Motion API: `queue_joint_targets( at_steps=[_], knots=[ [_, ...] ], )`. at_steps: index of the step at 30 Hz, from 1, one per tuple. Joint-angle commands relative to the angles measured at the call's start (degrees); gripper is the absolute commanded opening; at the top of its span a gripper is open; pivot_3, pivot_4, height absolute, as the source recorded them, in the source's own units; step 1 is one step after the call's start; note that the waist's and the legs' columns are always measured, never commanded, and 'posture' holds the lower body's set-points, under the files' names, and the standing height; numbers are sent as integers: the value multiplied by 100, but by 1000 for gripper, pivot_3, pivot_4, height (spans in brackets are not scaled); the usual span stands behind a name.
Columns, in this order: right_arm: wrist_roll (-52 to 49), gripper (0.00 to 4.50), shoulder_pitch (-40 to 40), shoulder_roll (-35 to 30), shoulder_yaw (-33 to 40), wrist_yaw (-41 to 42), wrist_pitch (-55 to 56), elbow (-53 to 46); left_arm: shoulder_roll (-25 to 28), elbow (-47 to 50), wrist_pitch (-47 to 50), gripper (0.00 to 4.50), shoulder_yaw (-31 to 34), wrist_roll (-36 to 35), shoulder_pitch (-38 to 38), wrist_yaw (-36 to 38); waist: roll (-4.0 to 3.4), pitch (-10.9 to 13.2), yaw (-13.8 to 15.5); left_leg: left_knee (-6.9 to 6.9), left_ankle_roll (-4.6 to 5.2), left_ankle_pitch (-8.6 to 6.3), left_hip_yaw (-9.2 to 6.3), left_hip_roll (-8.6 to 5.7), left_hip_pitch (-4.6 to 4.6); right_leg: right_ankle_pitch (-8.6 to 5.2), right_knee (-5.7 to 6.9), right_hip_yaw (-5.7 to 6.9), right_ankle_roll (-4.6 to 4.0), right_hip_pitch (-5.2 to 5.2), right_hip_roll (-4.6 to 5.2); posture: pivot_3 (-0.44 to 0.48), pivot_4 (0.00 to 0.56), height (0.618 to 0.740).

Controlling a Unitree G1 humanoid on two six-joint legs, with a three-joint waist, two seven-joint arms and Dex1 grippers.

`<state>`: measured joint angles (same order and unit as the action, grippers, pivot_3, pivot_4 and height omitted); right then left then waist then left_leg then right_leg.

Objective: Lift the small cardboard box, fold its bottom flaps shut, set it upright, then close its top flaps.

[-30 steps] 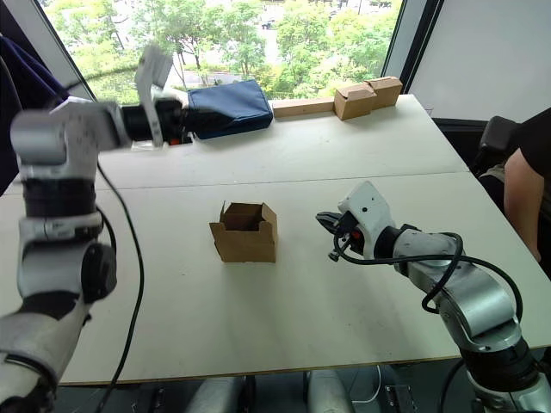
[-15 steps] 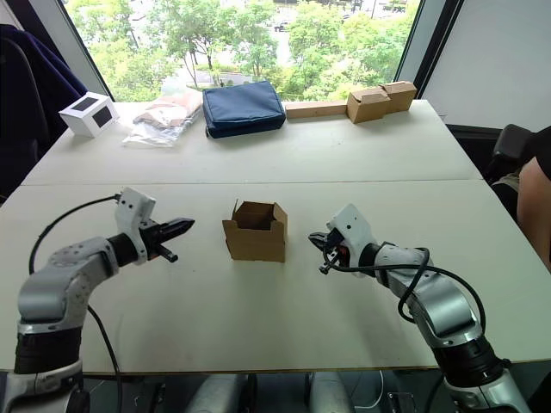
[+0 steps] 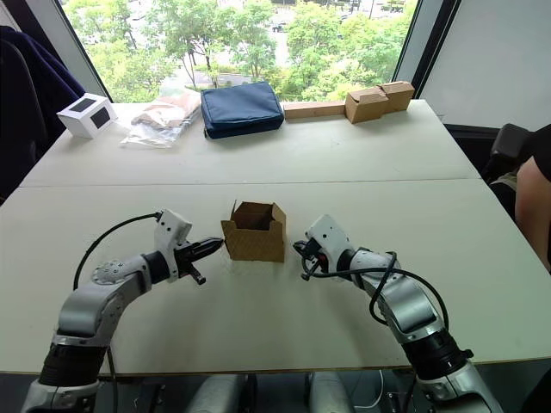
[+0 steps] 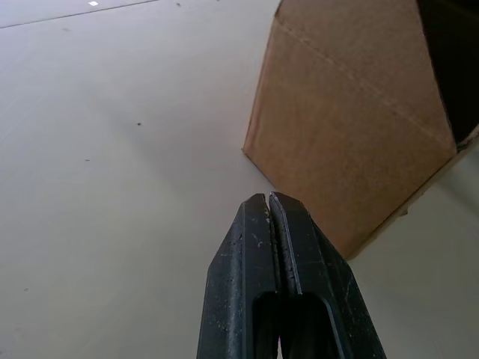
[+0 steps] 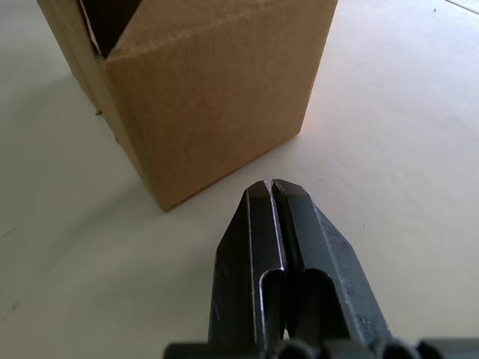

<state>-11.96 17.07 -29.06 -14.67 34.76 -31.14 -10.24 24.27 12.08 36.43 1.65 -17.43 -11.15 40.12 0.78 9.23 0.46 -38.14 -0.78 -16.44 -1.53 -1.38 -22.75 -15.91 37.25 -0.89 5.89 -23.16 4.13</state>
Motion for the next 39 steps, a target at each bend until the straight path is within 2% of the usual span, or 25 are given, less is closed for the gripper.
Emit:
queue_joint_targets(
  at_steps=[1,10,16,28,32,35,37,39],
  knots=[
    [145,0,87,72,-10,101,283,85,23,-16,-287,45,-182,111,-14,-53,0,0,-2,1,0,0,0,0,1,0,0,0,0,0,-1,0,150,740],
    [15,0,-123,81,-102,598,250,-370,230,323,-240,45,-629,62,167,147,-1,0,-20,2,2,-1,0,1,3,0,-1,0,0,2,-1,0,150,740],
    [69,0,-353,-144,-111,864,57,-718,293,407,-80,45,-573,-100,204,159,-1,0,-9,4,4,-2,-1,1,8,0,-4,0,-1,9,1,0,150,740],
    [314,0,-387,-85,-47,793,281,-477,456,807,199,45,-697,-211,500,183,-2,-1,-15,7,6,-4,-2,5,27,-1,-12,0,-2,30,1,0,150,740],
    [313,0,-368,-143,106,794,356,-401,554,804,252,45,-553,-246,572,150,-2,-1,-18,7,6,-4,-2,5,28,-1,-13,0,-2,30,2,0,150,740],
    [192,0,-329,-108,320,778,425,-269,485,930,152,45,-321,-111,692,-239,-2,-1,-17,8,6,-4,-2,5,28,-1,-13,0,-2,31,3,0,150,740],
    [33,0,-311,-76,525,807,445,-168,555,1038,-227,45,-115,-70,950,-218,-2,0,-26,8,6,-4,-2,5,28,-1,-14,0,-2,30,4,0,150,740],
    [-131,0,-319,-108,816,793,382,-113,705,891,-105,45,221,-398,989,10,-2,0,-28,14,6,-5,-2,6,28,-2,-17,-2,-3,29,6,0,150,740]
  ],
)
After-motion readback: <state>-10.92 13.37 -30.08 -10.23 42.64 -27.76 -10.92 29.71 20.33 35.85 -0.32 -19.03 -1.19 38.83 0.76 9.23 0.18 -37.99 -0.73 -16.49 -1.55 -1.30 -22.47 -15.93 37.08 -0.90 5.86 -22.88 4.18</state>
